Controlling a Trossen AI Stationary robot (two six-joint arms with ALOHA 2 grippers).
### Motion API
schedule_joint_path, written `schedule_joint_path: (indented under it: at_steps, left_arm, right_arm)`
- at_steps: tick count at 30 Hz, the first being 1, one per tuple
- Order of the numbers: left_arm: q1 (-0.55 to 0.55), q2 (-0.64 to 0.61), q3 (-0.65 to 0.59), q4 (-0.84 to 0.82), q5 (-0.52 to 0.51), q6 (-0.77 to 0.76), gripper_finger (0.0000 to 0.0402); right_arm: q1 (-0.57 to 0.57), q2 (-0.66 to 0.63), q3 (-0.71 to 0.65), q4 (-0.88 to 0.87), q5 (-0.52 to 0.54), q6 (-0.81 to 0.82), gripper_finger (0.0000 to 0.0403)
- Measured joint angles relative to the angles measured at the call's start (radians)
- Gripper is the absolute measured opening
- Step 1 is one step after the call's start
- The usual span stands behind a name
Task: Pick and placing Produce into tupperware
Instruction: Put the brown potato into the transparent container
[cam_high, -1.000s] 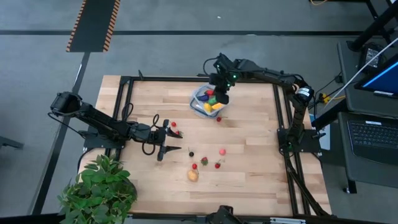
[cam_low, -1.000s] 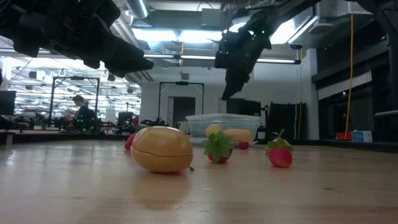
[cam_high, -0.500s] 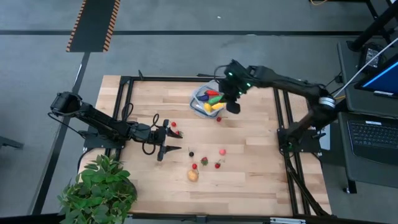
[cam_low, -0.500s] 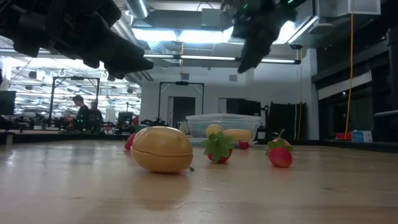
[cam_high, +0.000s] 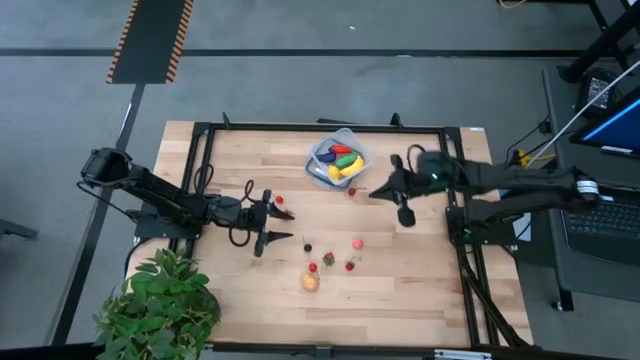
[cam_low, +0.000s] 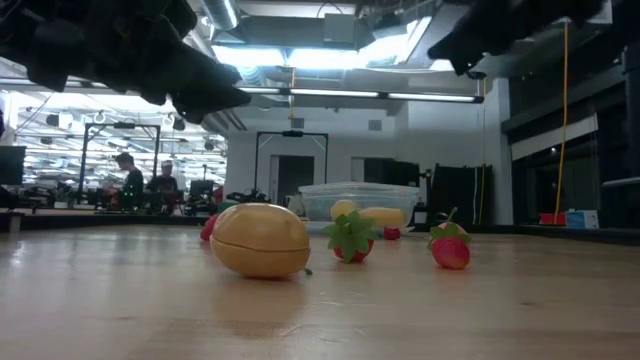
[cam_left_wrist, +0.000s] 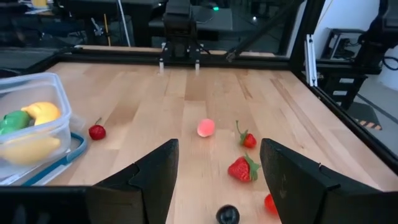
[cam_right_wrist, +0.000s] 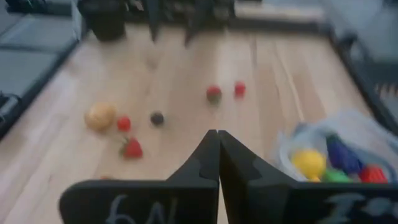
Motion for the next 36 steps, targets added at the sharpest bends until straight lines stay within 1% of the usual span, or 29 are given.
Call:
schedule_joint_path:
  at_steps: [3, 6, 12, 17, 20, 24, 26, 27, 30, 32, 34, 36]
  left_arm:
    - [0.000, 0.000, 0.000, 0.027, 0.000, 0.001, 0.0220]
    - [0.000, 0.000, 0.000, 0.063, 0.000, 0.002, 0.0220]
    - [-0.001, 0.000, 0.000, 0.108, 0.000, 0.002, 0.0220]
    - [-0.016, 0.000, 0.000, 0.125, 0.000, 0.003, 0.0220]
    - [-0.032, 0.000, 0.000, 0.124, 0.000, 0.003, 0.0220]
    - [-0.057, 0.001, 0.027, 0.095, -0.011, 0.003, 0.0220]
    - [-0.070, 0.003, 0.074, 0.030, -0.035, 0.003, 0.0220]
    - [-0.075, 0.003, 0.102, -0.030, -0.048, 0.003, 0.0220]
    - [-0.092, 0.006, 0.207, -0.264, -0.076, 0.003, 0.0220]
    - [-0.109, 0.019, 0.279, -0.406, -0.117, 0.003, 0.0220]
    - [-0.129, 0.042, 0.342, -0.499, -0.143, 0.007, 0.0220]
    - [-0.148, 0.070, 0.400, -0.546, -0.148, 0.010, 0.0220]
  right_arm:
    - [0.052, -0.061, -0.122, 0.185, 0.031, -0.001, 0.0002]
    - [0.080, -0.092, -0.214, 0.292, 0.036, 0.003, 0.0002]
    - [0.122, -0.100, -0.327, 0.440, 0.039, 0.036, 0.0002]
    - [0.181, -0.100, -0.414, 0.611, 0.056, 0.038, 0.0002]
    - [0.214, -0.100, -0.459, 0.647, 0.109, 0.072, 0.0002]
    - [0.233, -0.099, -0.481, 0.670, 0.123, 0.102, 0.0003]
    - [0.233, -0.100, -0.475, 0.694, 0.123, 0.106, 0.0003]
    - [0.233, -0.101, -0.470, 0.694, 0.123, 0.107, 0.0003]
    - [0.235, -0.100, -0.459, 0.689, 0.111, 0.112, 0.0004]
    - [0.238, -0.100, -0.457, 0.691, 0.091, 0.114, 0.0004]
    - [0.246, -0.100, -0.457, 0.683, 0.085, 0.131, 0.0004]
    - [0.257, -0.100, -0.457, 0.666, 0.085, 0.152, 0.0004]
